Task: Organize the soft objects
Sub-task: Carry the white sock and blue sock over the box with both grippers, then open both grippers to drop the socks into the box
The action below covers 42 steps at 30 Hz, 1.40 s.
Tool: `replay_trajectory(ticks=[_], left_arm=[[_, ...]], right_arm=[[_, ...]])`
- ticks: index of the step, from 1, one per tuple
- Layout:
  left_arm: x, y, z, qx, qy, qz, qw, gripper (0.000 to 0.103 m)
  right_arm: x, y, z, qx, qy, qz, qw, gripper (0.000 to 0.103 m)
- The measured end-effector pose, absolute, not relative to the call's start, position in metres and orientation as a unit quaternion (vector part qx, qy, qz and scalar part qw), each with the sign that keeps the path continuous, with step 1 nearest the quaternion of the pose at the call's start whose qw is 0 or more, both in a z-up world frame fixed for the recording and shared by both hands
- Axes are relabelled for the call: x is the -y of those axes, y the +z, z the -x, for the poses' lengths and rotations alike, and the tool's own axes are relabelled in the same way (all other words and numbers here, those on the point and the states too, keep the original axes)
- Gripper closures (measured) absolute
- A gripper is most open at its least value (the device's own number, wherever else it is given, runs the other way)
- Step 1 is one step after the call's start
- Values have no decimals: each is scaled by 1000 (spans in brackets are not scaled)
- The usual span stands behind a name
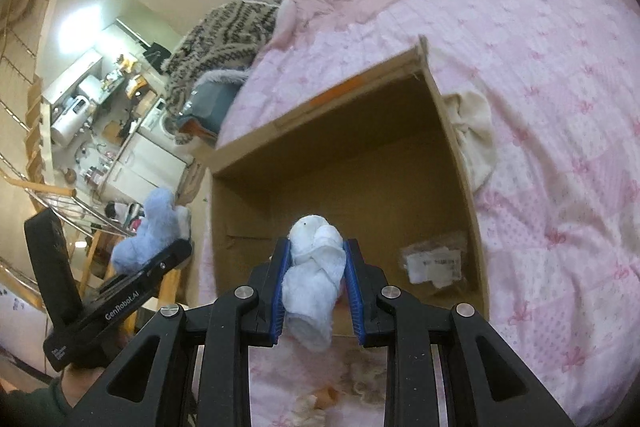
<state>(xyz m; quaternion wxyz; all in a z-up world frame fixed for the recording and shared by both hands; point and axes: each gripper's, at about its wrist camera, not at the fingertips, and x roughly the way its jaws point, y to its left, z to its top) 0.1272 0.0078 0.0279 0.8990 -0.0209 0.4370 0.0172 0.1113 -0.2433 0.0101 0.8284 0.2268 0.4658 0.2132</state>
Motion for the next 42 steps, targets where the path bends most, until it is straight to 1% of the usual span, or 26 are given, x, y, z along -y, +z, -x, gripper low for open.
replay_trajectory(ticks=[10,18,27,39,42], left_arm=[[1,-20,-140,-454,10,-4,891,74],[4,-32,-141,-458,-10,-3,889,71],[-1,-34,-142,-464,0,10,886,71],[2,-41,-141,-477,-4,3,879,65],[4,-42,-140,-479,-2,-6,878,56]], right_arm=[[238,-15,-120,-492,189,-208,824,75],[229,-26,-124,-508,189,-185,820,75],[220,-29,-125,-518,185,-160,820,75],[220,-32,-127,-519,178,-159,821,75],[220,-29,-128,-512,170,-155,827,75]])
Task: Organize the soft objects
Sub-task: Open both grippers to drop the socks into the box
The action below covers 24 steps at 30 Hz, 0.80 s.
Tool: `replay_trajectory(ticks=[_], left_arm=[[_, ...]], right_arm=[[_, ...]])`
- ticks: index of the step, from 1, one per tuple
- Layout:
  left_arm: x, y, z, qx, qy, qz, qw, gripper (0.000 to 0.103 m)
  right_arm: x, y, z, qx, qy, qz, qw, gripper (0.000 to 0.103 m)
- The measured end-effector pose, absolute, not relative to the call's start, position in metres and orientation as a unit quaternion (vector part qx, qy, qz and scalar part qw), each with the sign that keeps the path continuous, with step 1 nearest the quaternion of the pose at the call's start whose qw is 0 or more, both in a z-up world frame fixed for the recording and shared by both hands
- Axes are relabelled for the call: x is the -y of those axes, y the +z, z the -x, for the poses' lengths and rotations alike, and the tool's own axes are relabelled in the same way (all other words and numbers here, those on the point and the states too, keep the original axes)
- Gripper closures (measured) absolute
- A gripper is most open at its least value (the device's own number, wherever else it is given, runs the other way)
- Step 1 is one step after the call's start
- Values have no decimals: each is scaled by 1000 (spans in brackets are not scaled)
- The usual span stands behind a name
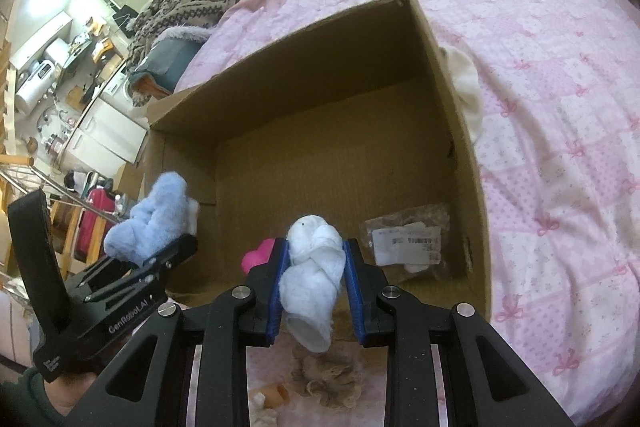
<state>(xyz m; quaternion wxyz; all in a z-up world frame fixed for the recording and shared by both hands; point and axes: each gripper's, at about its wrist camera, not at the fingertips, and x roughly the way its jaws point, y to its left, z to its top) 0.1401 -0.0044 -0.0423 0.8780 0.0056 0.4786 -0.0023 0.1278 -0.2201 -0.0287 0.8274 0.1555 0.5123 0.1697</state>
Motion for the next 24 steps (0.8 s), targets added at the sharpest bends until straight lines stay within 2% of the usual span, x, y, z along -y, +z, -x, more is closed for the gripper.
replay_trajectory(ticks=[4,8,18,19,21,22,24], left_arm=[[7,-41,-137,-472,-1,-14,882,42],[10,-39,-135,-468,-6,-19,884,36],[7,-31,-132,-452,-10,-3,892,36],[7,-28,-131,-448,-8,-3,894,36],[5,-24,-129,-442,-5,1,897,36],[5,-22,-129,-440,-5,3,898,36],[3,-20,-129,-438,-3,9,899,36]], right_arm=[[222,-29,-129,-511,166,-158,829,75],[222,-29,-129,-511,166,-159,828,75],[229,-17,-123,-482,182,-174,839,73],[230,-15,-122,-476,180,-172,843,71],[233,-11,-121,-467,175,-173,849,55],[235,-9,-120,-461,170,-173,853,35],[237,-3,-118,-447,161,-172,863,33]])
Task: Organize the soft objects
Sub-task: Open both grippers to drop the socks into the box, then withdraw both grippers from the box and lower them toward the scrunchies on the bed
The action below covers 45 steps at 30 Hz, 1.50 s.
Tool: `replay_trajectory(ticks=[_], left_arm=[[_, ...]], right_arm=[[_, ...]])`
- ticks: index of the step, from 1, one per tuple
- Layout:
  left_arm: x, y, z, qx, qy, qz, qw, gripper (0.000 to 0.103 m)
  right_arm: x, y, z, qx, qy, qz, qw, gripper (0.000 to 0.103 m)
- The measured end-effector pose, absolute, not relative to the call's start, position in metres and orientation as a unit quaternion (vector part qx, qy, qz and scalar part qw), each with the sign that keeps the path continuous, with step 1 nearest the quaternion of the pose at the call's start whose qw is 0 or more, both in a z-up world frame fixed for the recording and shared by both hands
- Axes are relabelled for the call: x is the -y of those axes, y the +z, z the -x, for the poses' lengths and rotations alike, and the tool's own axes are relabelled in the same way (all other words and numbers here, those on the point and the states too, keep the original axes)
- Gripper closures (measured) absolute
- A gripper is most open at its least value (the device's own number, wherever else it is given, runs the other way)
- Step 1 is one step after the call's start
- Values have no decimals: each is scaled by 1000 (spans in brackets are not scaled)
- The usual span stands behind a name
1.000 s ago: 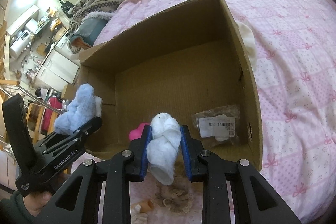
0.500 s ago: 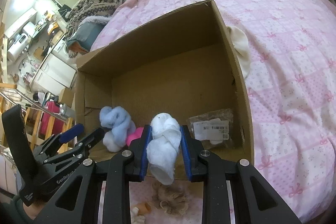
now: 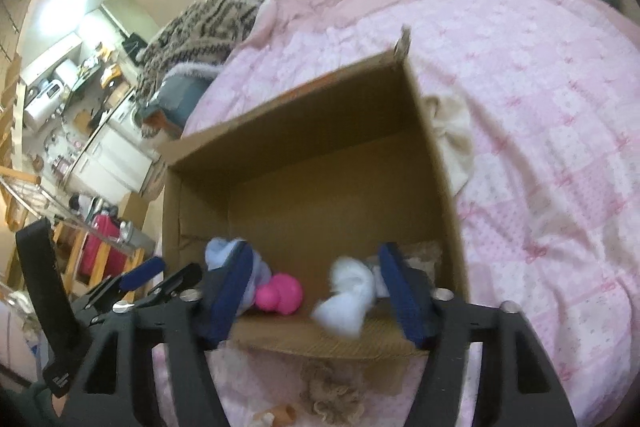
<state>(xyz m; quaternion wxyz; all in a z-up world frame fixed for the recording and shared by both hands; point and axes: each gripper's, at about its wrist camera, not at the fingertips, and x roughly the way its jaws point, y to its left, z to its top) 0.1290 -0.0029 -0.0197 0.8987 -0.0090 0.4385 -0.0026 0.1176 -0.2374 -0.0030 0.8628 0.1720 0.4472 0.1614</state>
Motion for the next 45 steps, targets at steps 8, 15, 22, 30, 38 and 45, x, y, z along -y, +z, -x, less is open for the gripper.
replay_trajectory(ticks=[8,15,22,30,38,45], left_arm=[[-5,-16,-128,-446,7,41,894,22],[-10,-5,-118,-432,2,52,900,16],[-12,4,-107,-432,8,40,901,16],[-17,7,-86,-447,10,54,893,16],[-21,1,-60,-483,6,40,875,16],[-25,-4,-43,-494,8,58,868,16]], right_arm=[[239,12,-110,-418,150,-153,883,27],[233,11,-107,-420,150,-146,883,4],[235,13,-102,-429,158,-143,878,4],[236,17,-89,-445,161,-136,871,4],[232,9,-59,-480,195,-165,839,4],[220,-6,-37,-517,203,-157,817,4]])
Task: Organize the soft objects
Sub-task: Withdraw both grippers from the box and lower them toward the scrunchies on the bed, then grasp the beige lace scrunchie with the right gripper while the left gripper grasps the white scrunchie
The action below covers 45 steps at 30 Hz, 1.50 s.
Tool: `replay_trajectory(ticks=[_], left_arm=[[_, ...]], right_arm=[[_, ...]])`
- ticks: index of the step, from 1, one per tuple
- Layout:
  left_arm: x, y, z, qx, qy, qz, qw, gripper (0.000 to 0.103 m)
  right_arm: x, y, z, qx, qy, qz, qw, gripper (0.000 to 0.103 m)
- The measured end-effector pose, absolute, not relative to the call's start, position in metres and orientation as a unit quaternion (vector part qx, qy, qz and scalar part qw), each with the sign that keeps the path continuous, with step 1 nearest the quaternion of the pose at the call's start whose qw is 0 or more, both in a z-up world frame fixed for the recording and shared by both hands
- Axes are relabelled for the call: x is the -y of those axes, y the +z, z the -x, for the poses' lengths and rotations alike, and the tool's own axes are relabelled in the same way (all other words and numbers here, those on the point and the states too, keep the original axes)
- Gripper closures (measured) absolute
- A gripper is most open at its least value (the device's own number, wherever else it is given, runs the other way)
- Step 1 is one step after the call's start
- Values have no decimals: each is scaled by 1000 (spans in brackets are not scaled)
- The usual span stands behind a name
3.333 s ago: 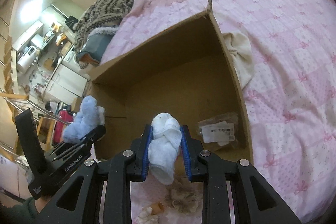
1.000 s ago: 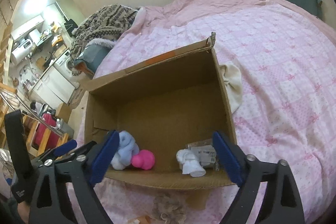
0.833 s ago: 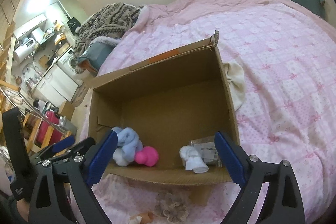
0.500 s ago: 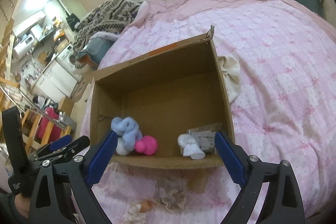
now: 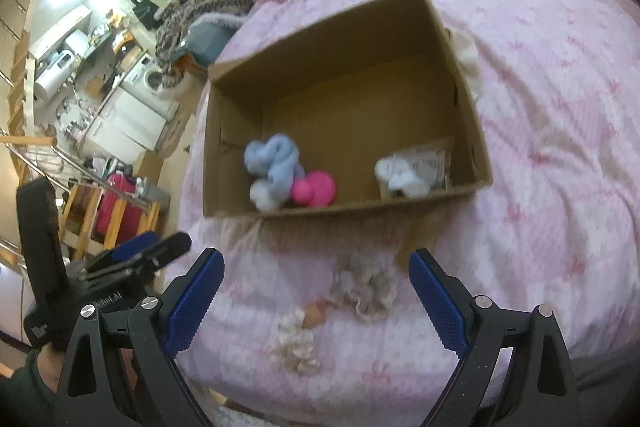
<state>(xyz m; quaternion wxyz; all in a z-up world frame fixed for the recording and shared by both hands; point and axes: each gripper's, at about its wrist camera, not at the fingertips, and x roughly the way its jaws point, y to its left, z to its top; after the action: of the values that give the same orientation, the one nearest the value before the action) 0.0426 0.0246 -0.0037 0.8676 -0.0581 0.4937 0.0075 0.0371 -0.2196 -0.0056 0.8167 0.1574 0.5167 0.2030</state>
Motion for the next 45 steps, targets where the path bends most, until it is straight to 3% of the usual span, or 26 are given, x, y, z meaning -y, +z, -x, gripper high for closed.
replay_trajectory(ticks=[7,15,27,30,32,33,35,38,45], left_arm=[[-28,-14,-45,-502,19,63,863,16],[-35,-22,-47,-517,26,78,852,16],[-41,-26,-49,-521,33,91,848,16],[-40,-26,-51,-519,36,89,849,16],[-38,-25,-51,-517,35,87,851,16],[-38,-25,-51,-517,34,87,851,16],[-36,-25,-50,-516,33,83,852,16],[-37,-26,-51,-518,33,82,851,16],[-39,-29,-50,-523,37,87,847,16]], right_arm=[[234,-19,-39,-532,154,-166,816,4],[249,-73,-54,-615,109,-212,751,4],[165,-112,-69,-665,138,-73,730,8],[153,-118,-74,-664,123,-50,736,20],[146,-120,-74,-662,117,-30,740,50],[144,-122,-74,-663,118,-21,739,56],[143,-122,-73,-664,132,-30,735,78],[143,-121,-69,-665,150,-40,731,89],[161,-92,-60,-645,182,-81,737,91]])
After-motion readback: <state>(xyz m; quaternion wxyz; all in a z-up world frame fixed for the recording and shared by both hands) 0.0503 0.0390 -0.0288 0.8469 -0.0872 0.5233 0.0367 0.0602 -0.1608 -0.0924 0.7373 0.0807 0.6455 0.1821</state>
